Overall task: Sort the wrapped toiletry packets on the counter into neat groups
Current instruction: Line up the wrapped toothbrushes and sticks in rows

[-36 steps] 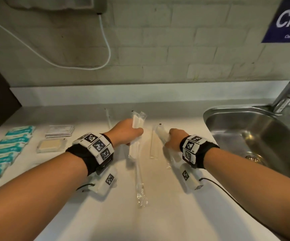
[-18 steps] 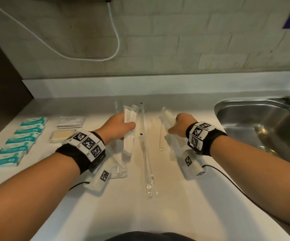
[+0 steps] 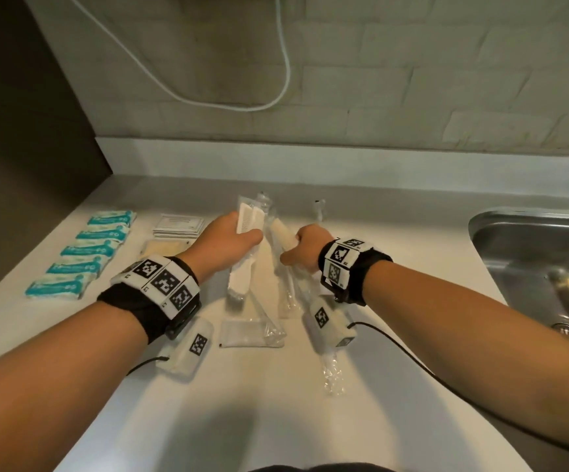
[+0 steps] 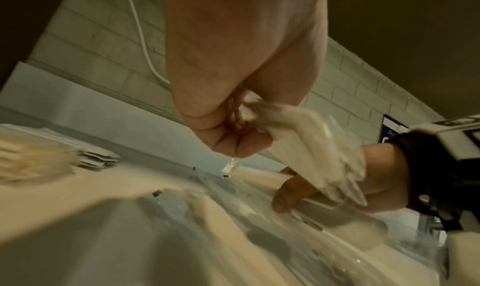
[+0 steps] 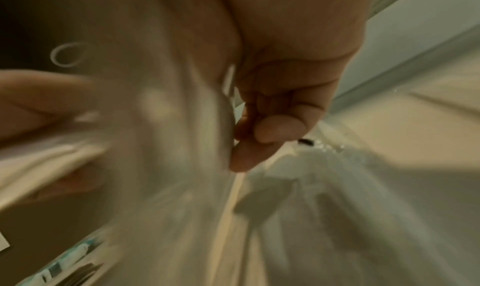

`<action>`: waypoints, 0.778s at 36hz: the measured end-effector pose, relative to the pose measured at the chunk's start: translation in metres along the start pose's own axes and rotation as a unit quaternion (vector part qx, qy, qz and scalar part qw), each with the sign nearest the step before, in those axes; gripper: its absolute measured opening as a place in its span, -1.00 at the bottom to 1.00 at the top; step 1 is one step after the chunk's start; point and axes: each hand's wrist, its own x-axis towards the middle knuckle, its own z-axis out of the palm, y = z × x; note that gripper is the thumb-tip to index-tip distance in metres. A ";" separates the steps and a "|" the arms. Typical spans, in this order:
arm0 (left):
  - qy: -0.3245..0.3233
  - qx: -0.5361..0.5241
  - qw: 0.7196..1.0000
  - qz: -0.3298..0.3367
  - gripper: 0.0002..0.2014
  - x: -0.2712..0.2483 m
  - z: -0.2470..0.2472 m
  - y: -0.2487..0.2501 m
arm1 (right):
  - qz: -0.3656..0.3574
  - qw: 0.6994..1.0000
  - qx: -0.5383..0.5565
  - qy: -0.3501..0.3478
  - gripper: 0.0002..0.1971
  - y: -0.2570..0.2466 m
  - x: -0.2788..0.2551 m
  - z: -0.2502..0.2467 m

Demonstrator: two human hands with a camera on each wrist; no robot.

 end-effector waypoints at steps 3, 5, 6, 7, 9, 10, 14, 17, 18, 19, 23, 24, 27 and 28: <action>-0.009 0.003 1.000 -0.003 -0.77 0.000 -0.004 -0.004 | 0.006 1.000 -0.010 -0.005 -0.64 -0.004 0.003 0.005; -0.013 0.011 1.000 -0.010 -0.74 0.000 -0.003 -0.005 | 0.005 1.000 -0.023 -0.005 -0.64 -0.004 0.003 0.006; -0.015 0.015 1.000 -0.010 -0.76 0.000 -0.001 -0.005 | 0.003 1.000 -0.030 -0.004 -0.64 -0.003 0.002 0.007; -0.017 0.021 1.000 -0.009 -0.77 0.001 0.000 -0.004 | 0.001 0.999 -0.035 -0.003 -0.64 -0.002 0.001 0.006; -0.024 0.026 0.999 -0.006 -0.73 0.002 0.003 -0.001 | -0.007 0.999 -0.037 -0.001 -0.67 0.002 -0.001 0.004; -0.030 0.025 0.999 -0.005 -0.69 0.003 0.005 0.000 | -0.010 0.999 -0.038 0.002 -0.69 0.004 -0.002 0.002; -0.045 0.023 0.999 0.004 -0.64 0.006 0.017 0.010 | -0.015 0.999 -0.047 0.020 -0.64 0.018 -0.012 -0.020; -0.047 0.028 0.998 0.012 -0.73 0.010 0.030 0.018 | 0.002 0.998 -0.039 0.041 -0.50 0.038 -0.020 -0.043; -0.047 0.028 0.998 0.015 -0.79 0.011 0.036 0.022 | 0.013 0.999 -0.019 0.049 -0.49 0.047 -0.023 -0.050; -0.050 0.023 0.998 0.017 -0.82 0.012 0.041 0.026 | 0.026 0.998 0.005 0.057 -0.48 0.057 -0.026 -0.057; -0.096 0.011 0.995 0.028 -0.72 0.011 0.065 0.041 | 0.083 0.991 0.061 0.081 -0.51 0.096 -0.035 -0.074; -0.108 0.014 0.994 0.028 -0.72 0.011 0.071 0.044 | 0.096 0.990 0.067 0.083 -0.55 0.105 -0.036 -0.076; -0.134 0.026 0.990 0.033 -0.74 0.013 0.088 0.056 | 0.124 0.985 0.082 0.086 -0.49 0.125 -0.041 -0.079; -0.139 0.032 0.989 0.034 -0.74 0.015 0.094 0.060 | 0.130 0.984 0.084 0.086 -0.47 0.130 -0.042 -0.080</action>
